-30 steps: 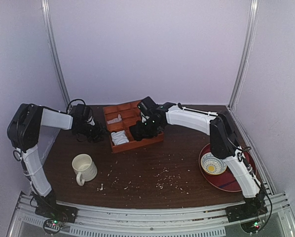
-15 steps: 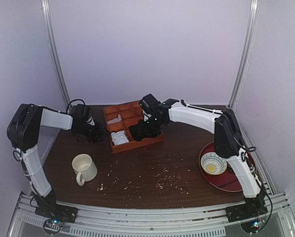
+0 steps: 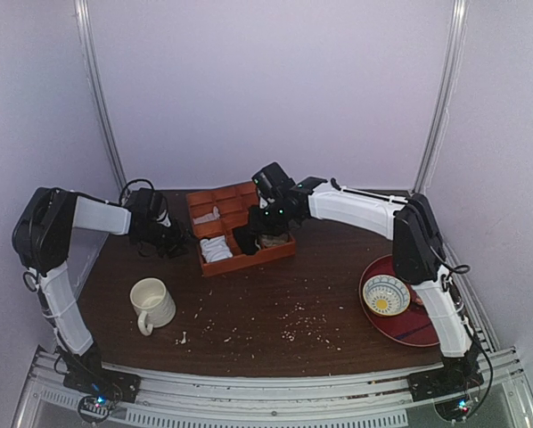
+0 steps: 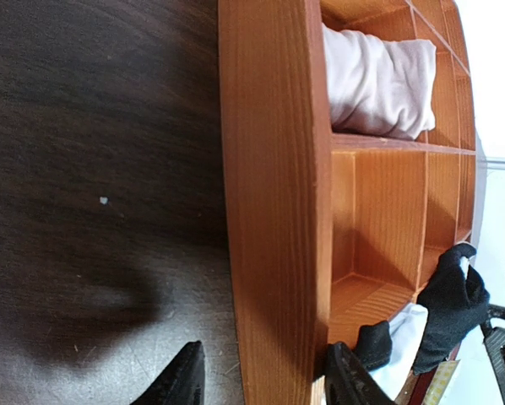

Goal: Roll the underwear
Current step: Move the storage box to the center of the board, then place the underwear in the storage box.

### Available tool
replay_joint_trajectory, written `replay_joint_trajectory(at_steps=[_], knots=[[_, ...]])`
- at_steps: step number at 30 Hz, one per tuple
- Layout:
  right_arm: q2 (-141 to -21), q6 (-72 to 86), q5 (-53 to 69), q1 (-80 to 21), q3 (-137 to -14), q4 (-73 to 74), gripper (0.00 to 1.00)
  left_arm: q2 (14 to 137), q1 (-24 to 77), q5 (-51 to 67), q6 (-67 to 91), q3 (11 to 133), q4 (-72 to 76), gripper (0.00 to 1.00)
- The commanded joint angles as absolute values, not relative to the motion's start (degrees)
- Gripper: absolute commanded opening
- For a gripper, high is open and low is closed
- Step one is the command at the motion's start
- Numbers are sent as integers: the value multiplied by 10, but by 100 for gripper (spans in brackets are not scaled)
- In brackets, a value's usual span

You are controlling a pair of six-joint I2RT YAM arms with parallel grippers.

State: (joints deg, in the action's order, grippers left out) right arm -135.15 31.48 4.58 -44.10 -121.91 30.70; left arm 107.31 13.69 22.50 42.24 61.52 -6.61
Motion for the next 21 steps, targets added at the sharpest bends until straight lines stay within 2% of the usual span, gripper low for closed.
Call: replay_joint_trajectory(at_steps=[1,7,13,21], knots=[[-1371,307,19,-445,-1219,246,36,1069,130,197,417,605,-100,62],[-1417,301,28,-446,-1279,260,33,1073,130,199,417,609,-99,62],[-1446,299,38,-449,-1297,284,18,1072,130,198,418,612,-100,62],[-1463,296,44,-467,-1279,295,12,1078,130,201,420,617,-99,62]])
